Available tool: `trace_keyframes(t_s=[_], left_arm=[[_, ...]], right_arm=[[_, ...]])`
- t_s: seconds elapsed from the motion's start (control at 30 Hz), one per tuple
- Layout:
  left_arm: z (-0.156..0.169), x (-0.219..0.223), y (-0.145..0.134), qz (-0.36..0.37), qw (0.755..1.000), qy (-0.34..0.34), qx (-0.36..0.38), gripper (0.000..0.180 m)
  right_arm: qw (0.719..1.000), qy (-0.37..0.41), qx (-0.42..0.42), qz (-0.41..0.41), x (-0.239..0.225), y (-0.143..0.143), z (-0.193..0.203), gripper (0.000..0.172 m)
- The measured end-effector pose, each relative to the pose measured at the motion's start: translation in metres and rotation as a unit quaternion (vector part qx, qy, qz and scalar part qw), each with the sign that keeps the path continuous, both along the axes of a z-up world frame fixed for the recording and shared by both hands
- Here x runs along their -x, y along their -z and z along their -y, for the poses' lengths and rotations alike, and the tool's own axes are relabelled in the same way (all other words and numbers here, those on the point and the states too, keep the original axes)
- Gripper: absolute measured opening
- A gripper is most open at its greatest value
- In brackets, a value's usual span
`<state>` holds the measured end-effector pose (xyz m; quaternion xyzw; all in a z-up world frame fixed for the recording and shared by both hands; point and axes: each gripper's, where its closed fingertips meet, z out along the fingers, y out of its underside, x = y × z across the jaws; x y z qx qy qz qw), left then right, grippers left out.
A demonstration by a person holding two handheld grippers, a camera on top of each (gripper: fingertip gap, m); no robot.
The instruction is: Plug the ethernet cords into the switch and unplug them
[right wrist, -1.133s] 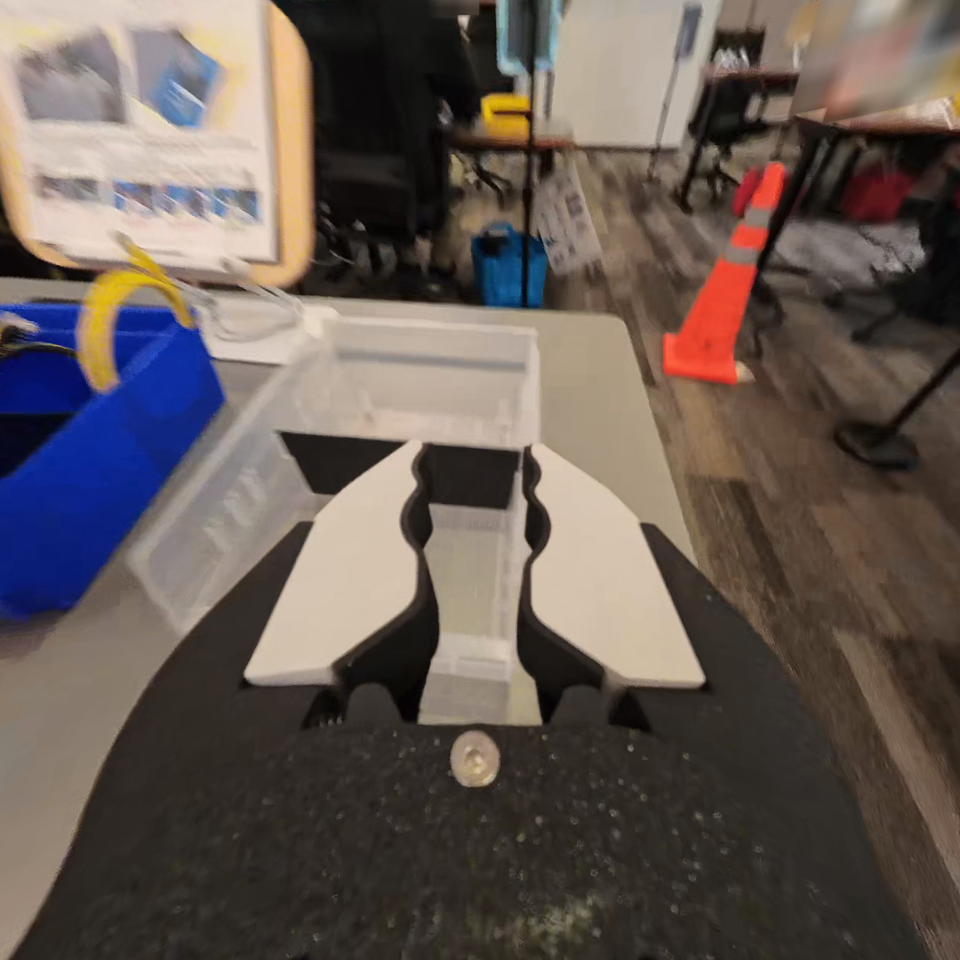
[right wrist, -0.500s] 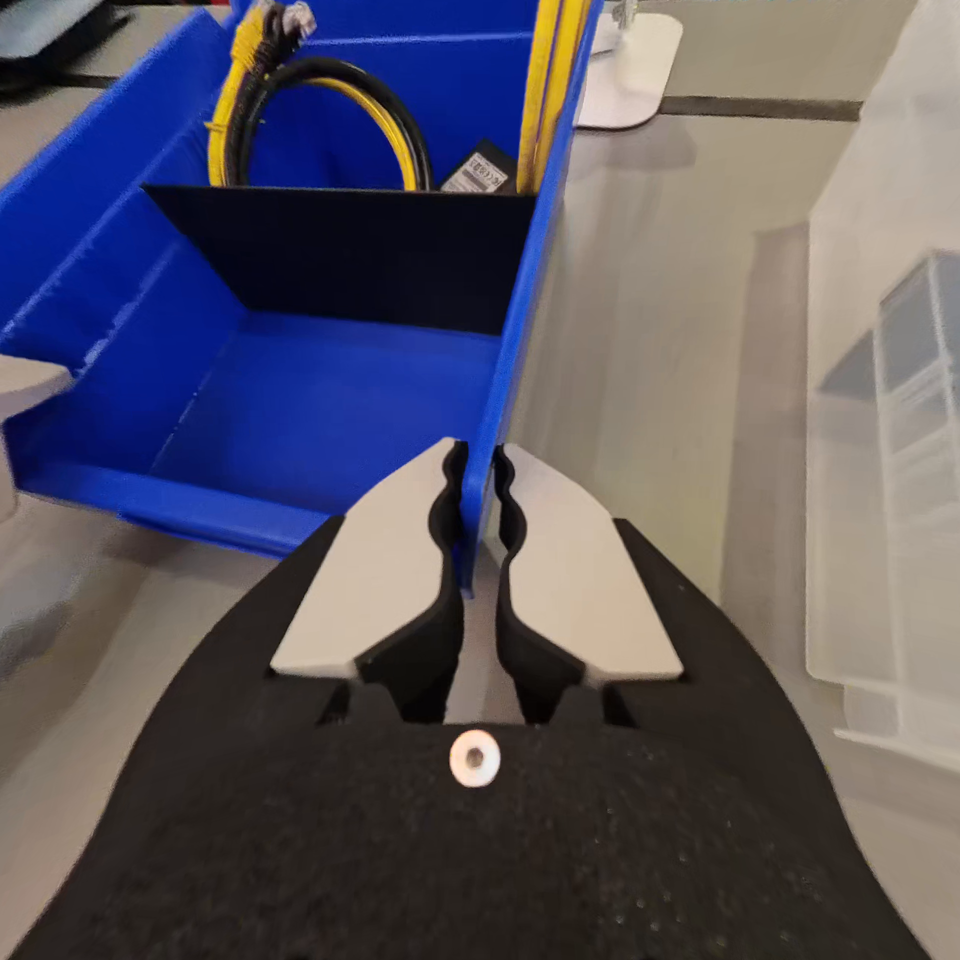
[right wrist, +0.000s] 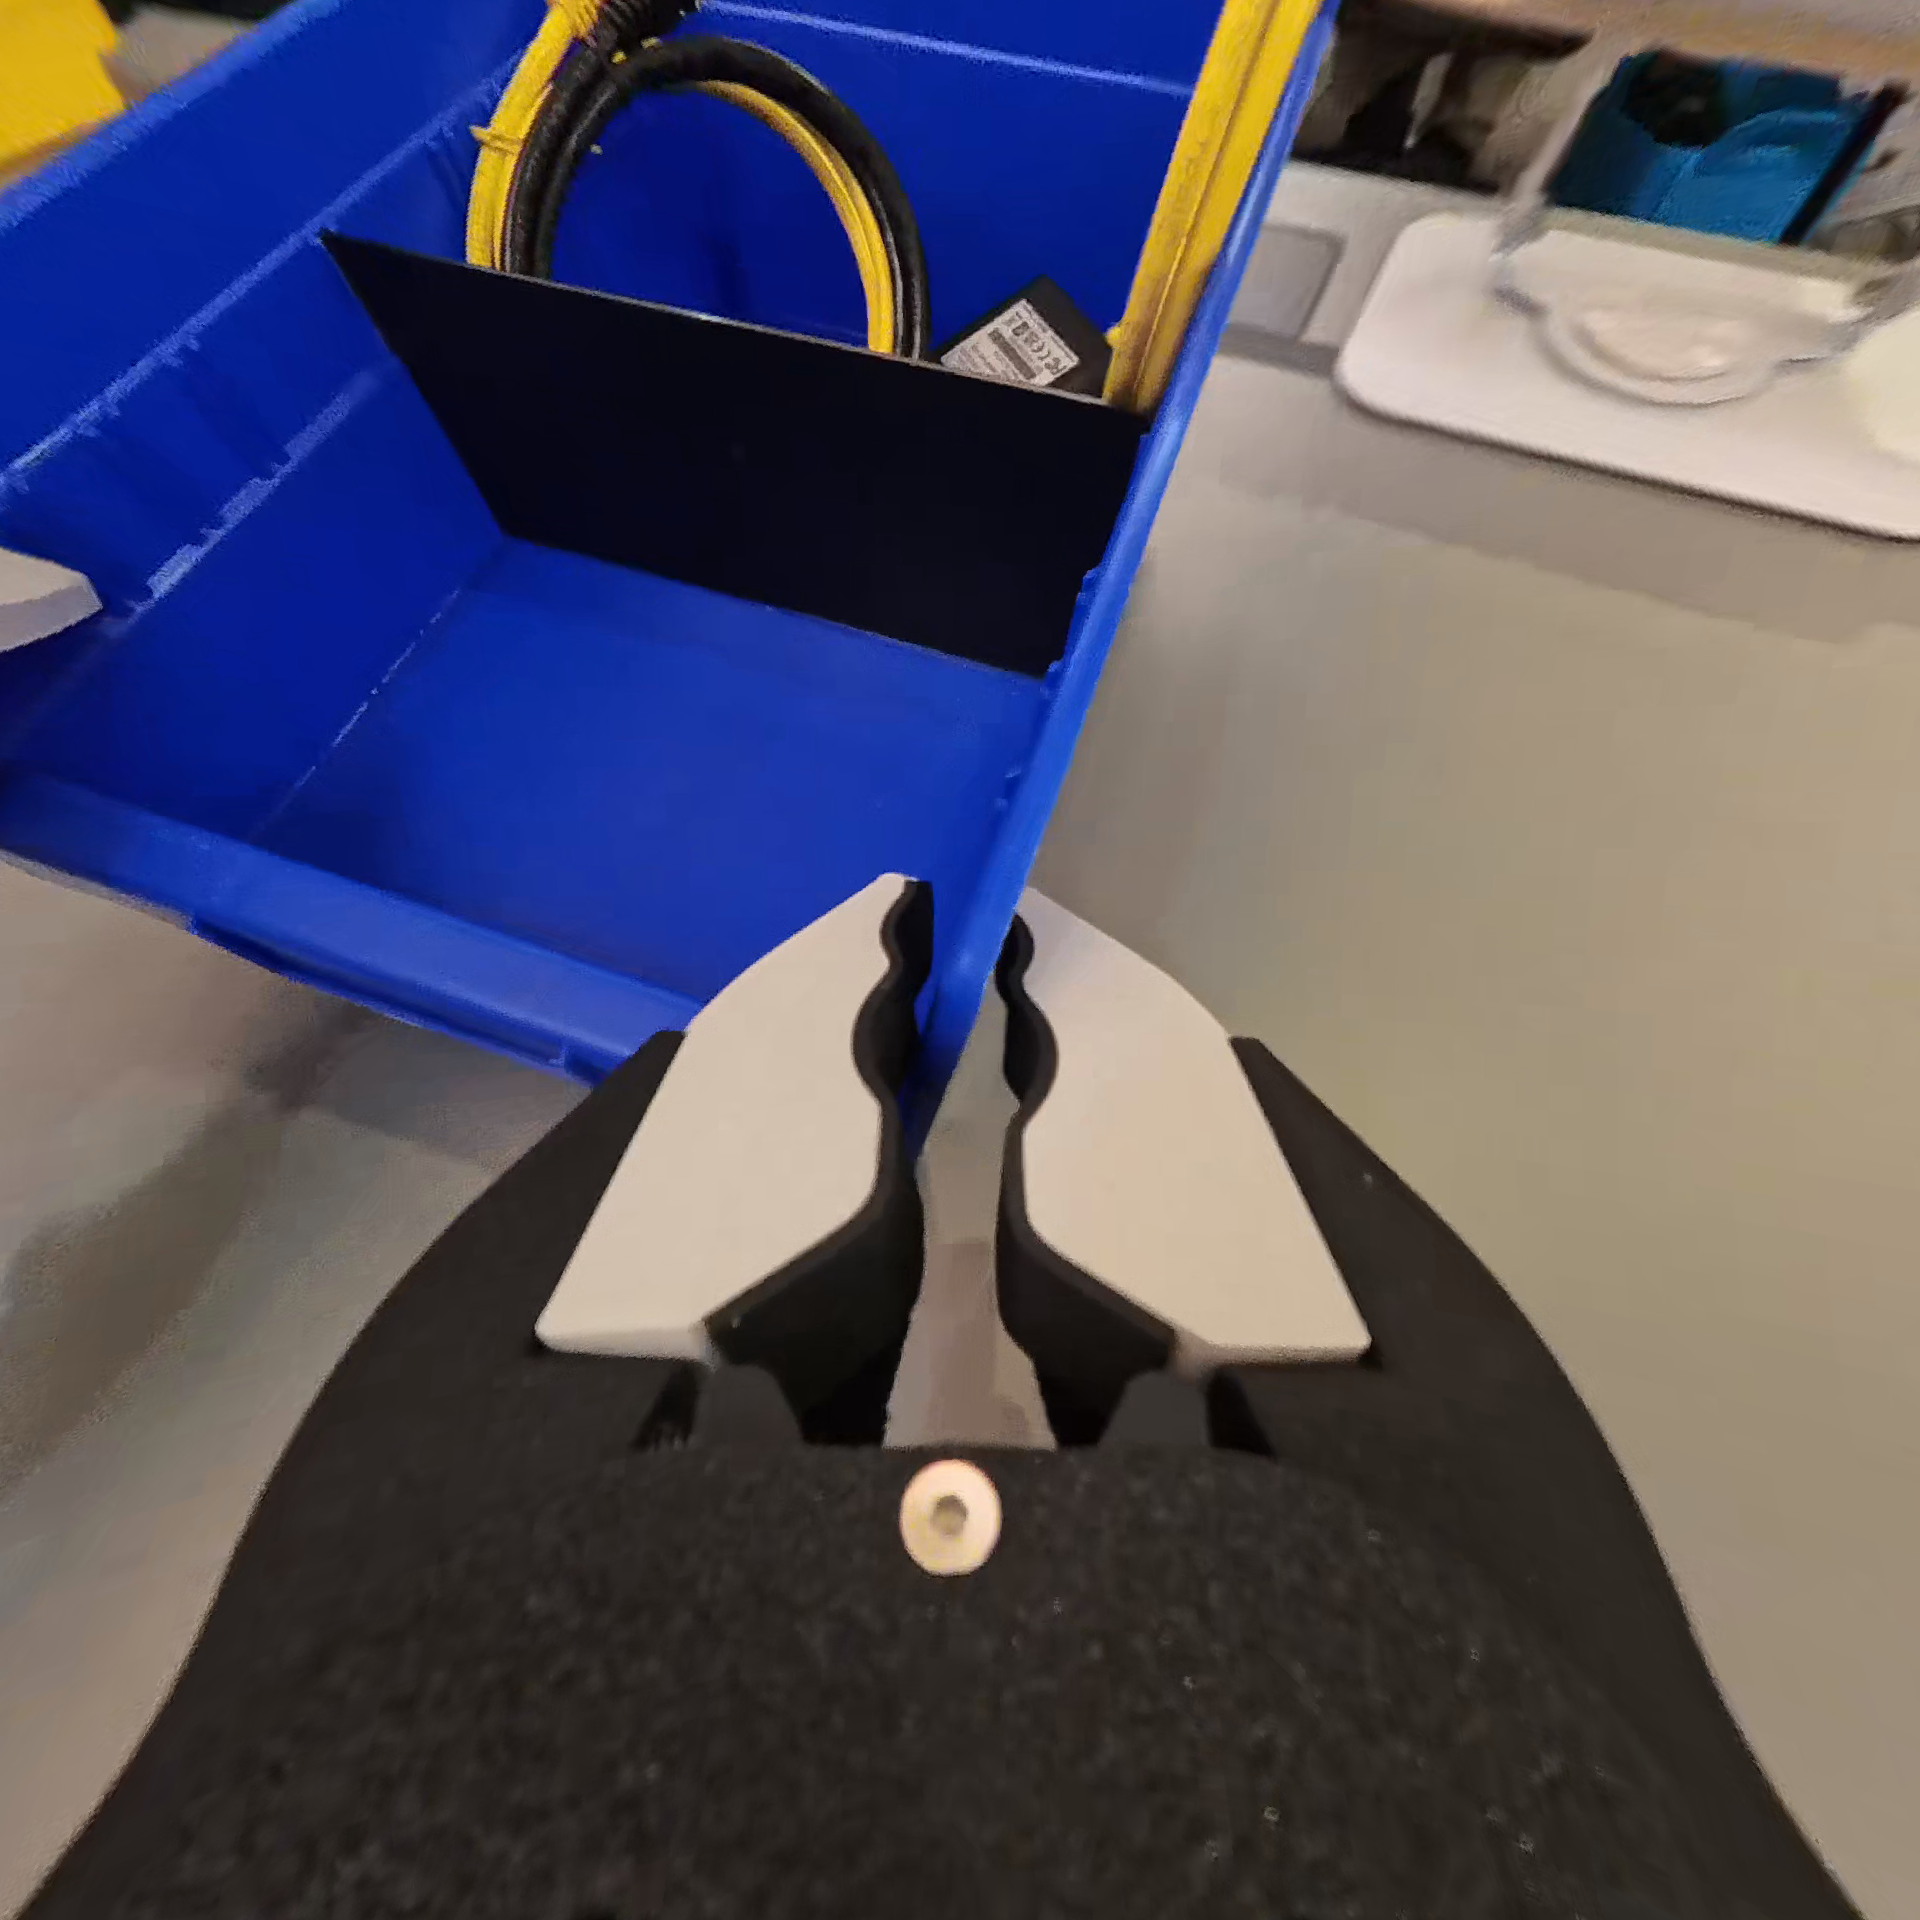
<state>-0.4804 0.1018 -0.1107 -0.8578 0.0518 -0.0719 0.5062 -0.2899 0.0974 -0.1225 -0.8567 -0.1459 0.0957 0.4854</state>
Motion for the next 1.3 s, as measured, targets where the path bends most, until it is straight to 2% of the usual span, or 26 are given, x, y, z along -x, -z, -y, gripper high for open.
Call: trace_keyframes(t_s=[0.07,0.2,0.27,0.33,0.47,0.57,0.67,0.73,0.83,0.87,0.93,0.97,1.03,1.17,1.23,1.3], left_arm=[[-0.004,0.018,0.022,0.017,0.999,0.002,0.030,0.005],[-0.011,0.023,0.021,0.065,0.998,0.014,0.015,0.009],[-0.008,0.021,0.012,0.084,0.996,0.023,-0.002,0.023],[-0.002,0.030,-0.011,0.096,0.995,0.009,-0.039,0.032],[0.030,0.063,-0.103,0.101,0.973,-0.027,-0.205,0.034],[0.060,0.061,-0.151,0.080,0.958,-0.014,-0.273,0.040],[0.074,0.037,-0.163,0.064,0.958,0.012,-0.279,0.050],[0.078,0.010,-0.152,0.068,0.964,0.039,-0.255,0.051],[0.088,-0.044,-0.103,0.105,0.972,0.092,-0.189,0.058],[0.093,-0.055,-0.082,0.107,0.974,0.090,-0.176,0.056],[0.104,-0.063,-0.052,0.078,0.975,0.071,-0.194,0.038],[0.105,-0.069,-0.050,0.070,0.975,0.076,-0.195,0.038],[0.105,-0.085,-0.055,0.066,0.974,0.113,-0.183,0.050],[0.099,-0.091,-0.037,0.008,0.977,0.131,-0.166,0.049],[0.094,-0.084,-0.028,-0.027,0.980,0.120,-0.159,0.045],[0.092,-0.081,-0.024,-0.024,0.981,0.119,-0.151,0.043]], right_arm=[[1.000,-0.004,0.029,0.012,0.019,0.015,0.001,0.013],[1.000,-0.019,0.019,0.007,0.032,0.019,0.001,0.018],[0.997,-0.062,0.034,-0.021,0.035,0.016,0.007,0.022],[0.991,-0.116,0.027,-0.057,0.031,0.001,0.018,0.019],[0.974,-0.201,-0.034,-0.099,-0.012,-0.048,0.049,0.030],[0.971,-0.195,-0.106,-0.086,-0.086,-0.084,0.061,0.034],[0.973,-0.144,-0.178,-0.038,-0.179,-0.105,0.068,0.037],[0.976,-0.084,-0.200,-0.002,-0.248,-0.107,0.073,0.039],[0.977,0.036,-0.209,0.033,-0.353,-0.088,0.086,0.040],[0.977,0.076,-0.198,0.027,-0.383,-0.074,0.093,0.044],[0.976,0.117,-0.182,-0.004,-0.422,-0.046,0.106,0.048],[0.976,0.130,-0.171,-0.028,-0.434,-0.039,0.105,0.048],[0.976,0.153,-0.140,-0.067,-0.451,-0.029,0.099,0.057],[0.973,0.164,-0.131,-0.097,-0.459,-0.021,0.090,0.054],[0.972,0.162,-0.139,-0.095,-0.458,-0.023,0.090,0.052],[0.974,0.152,-0.138,-0.094,-0.453,-0.022,0.091,0.051]])
